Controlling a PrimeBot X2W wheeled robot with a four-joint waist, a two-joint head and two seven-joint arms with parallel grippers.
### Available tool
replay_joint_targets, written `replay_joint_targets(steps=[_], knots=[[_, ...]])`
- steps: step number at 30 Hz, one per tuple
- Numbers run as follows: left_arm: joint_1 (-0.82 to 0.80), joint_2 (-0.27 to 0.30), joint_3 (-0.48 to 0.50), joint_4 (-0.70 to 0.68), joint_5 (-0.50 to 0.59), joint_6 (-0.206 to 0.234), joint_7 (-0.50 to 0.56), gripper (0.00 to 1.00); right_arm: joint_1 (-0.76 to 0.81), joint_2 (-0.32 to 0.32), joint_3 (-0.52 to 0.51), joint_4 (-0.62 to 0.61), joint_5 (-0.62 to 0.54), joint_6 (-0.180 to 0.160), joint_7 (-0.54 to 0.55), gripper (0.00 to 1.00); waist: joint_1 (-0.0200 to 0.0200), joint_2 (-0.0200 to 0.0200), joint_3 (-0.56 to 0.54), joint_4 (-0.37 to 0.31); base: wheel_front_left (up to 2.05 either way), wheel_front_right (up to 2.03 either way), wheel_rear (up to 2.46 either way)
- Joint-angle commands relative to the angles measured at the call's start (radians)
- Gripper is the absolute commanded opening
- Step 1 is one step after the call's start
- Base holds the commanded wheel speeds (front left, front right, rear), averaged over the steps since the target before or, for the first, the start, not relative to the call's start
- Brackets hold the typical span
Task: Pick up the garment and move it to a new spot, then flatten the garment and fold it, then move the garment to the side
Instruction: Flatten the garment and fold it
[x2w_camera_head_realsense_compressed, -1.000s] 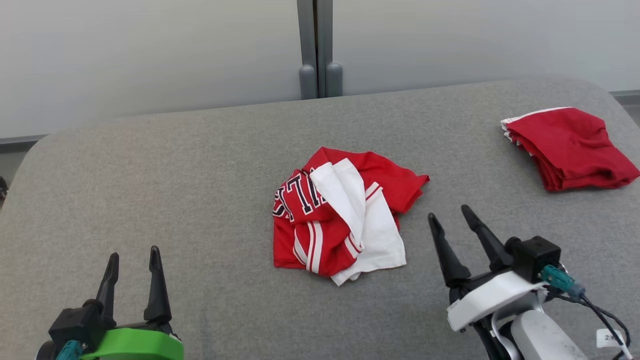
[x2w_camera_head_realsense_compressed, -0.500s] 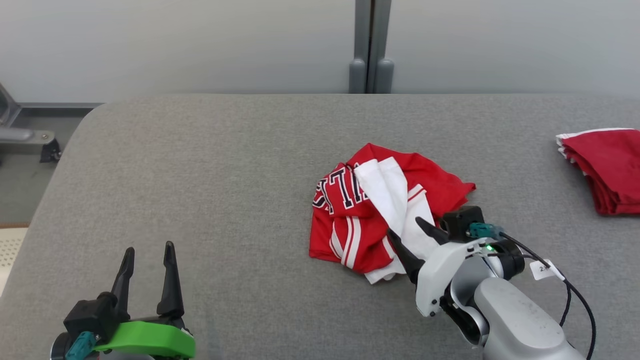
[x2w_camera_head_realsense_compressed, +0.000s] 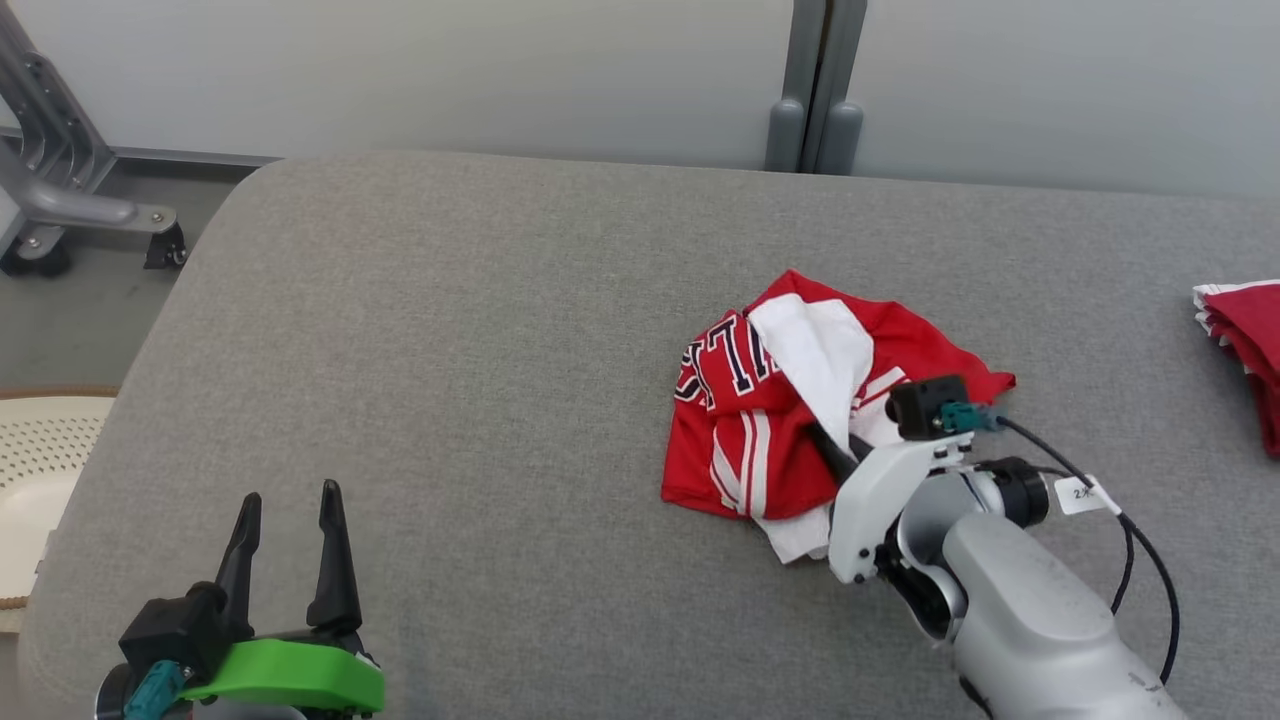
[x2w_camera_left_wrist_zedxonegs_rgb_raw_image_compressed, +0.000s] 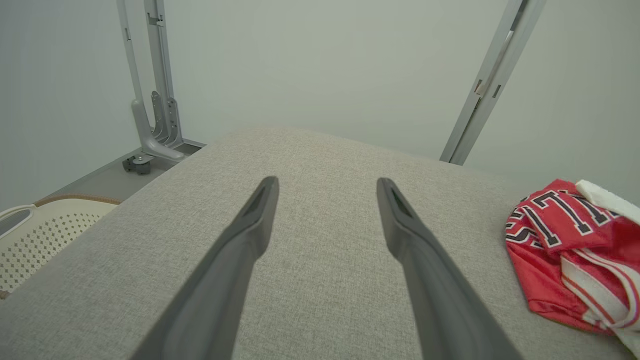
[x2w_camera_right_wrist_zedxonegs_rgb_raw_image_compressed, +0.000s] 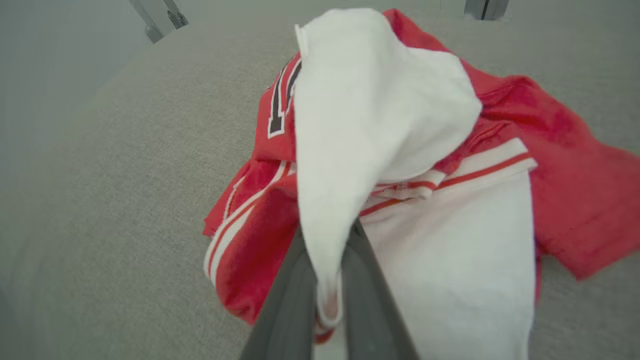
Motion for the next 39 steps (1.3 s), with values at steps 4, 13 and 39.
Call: replay_joint_targets(steps=[4,13,39], knots=[[-0.021,-0.001,0.0,0.001,0.015,-0.004,-0.003,1.0,-0.051,-0.034,-0.04,-0.034,0.017,-0.001,-0.055,0.0,0.0,0.0,0.007,-0.025,0.0,0.0,0.0],[-0.051,-0.002,-0.02,0.001,0.011,-0.007,-0.003,1.0,-0.154,-0.216,-0.124,-0.119,0.086,-0.001,0.014,0.0,0.0,0.0,0.083,-0.038,0.0,0.0,0.0],[-0.178,-0.002,-0.109,0.015,-0.022,-0.01,-0.003,1.0,-0.535,-0.483,-0.257,0.31,-0.169,-0.001,-0.163,1.0,0.0,0.0,0.287,0.075,0.0,0.0,0.0]])
